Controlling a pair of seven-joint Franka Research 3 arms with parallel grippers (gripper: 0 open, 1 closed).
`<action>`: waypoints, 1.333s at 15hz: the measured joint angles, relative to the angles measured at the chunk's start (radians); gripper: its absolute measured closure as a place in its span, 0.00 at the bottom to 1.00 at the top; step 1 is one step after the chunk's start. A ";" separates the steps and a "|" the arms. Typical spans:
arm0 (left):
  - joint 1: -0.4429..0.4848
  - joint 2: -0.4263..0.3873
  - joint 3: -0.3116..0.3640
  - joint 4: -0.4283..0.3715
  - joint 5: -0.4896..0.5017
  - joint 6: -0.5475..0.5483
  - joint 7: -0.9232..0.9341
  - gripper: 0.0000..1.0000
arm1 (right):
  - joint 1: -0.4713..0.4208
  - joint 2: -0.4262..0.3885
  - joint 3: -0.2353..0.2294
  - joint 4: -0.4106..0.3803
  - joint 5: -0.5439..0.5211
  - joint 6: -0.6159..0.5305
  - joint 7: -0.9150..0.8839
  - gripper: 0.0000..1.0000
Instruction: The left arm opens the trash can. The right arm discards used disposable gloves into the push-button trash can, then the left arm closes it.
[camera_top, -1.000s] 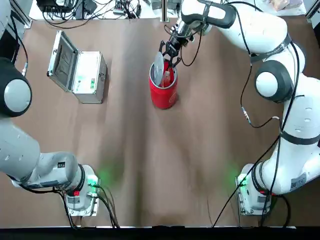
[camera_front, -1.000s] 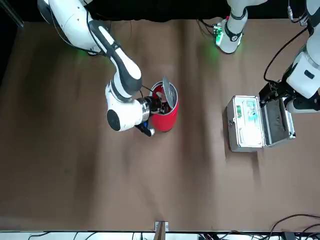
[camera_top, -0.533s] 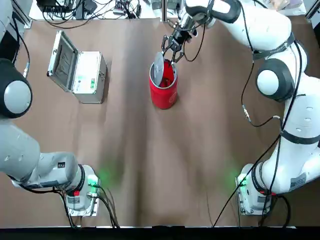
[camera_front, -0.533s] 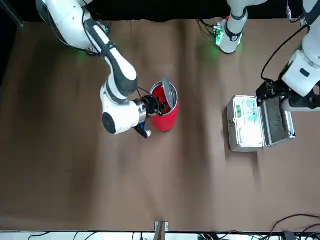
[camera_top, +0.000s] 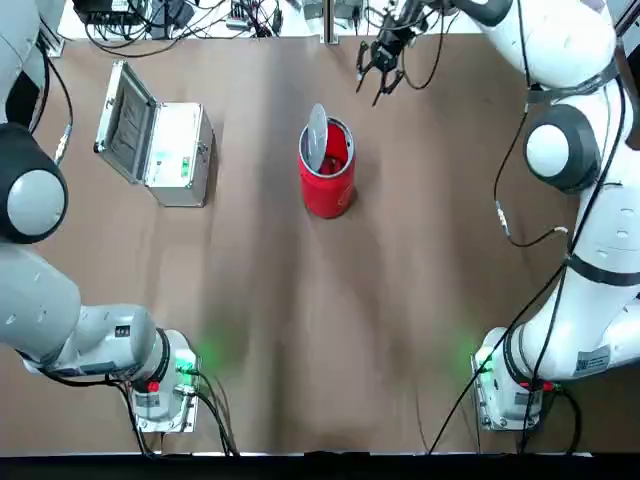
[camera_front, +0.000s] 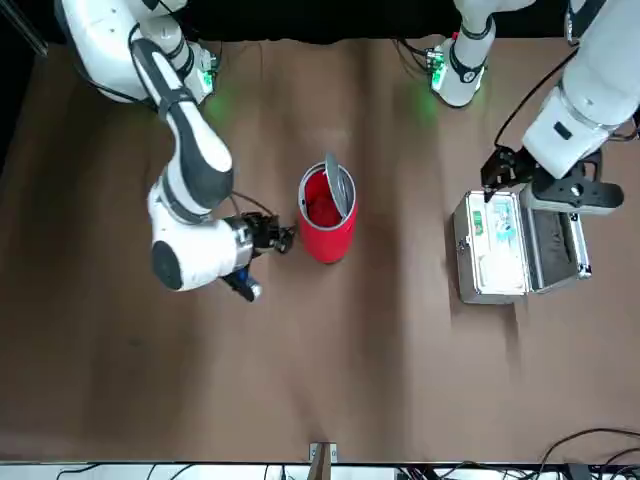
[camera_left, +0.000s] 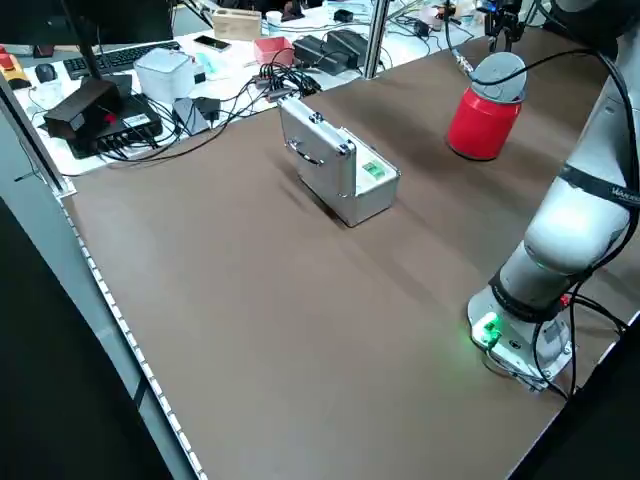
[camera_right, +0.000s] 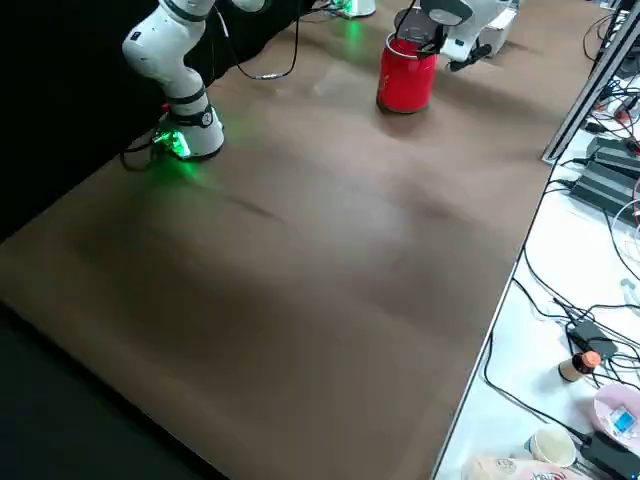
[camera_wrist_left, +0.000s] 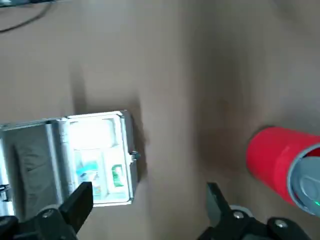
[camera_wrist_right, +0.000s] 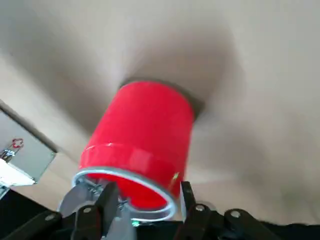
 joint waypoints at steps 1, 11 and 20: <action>-0.001 0.012 -0.019 -0.003 -0.009 0.001 -0.003 0.00 | -0.025 -0.007 -0.002 0.003 -0.025 -0.008 -0.034 0.41; -0.126 0.131 -0.103 -0.007 -0.039 0.099 -0.042 0.47 | -0.343 -0.140 -0.008 0.021 -0.289 -0.134 -0.555 0.40; -0.209 0.238 -0.141 -0.009 -0.086 0.288 -0.273 0.99 | -0.490 -0.343 -0.006 0.023 -0.469 -0.152 -0.754 0.01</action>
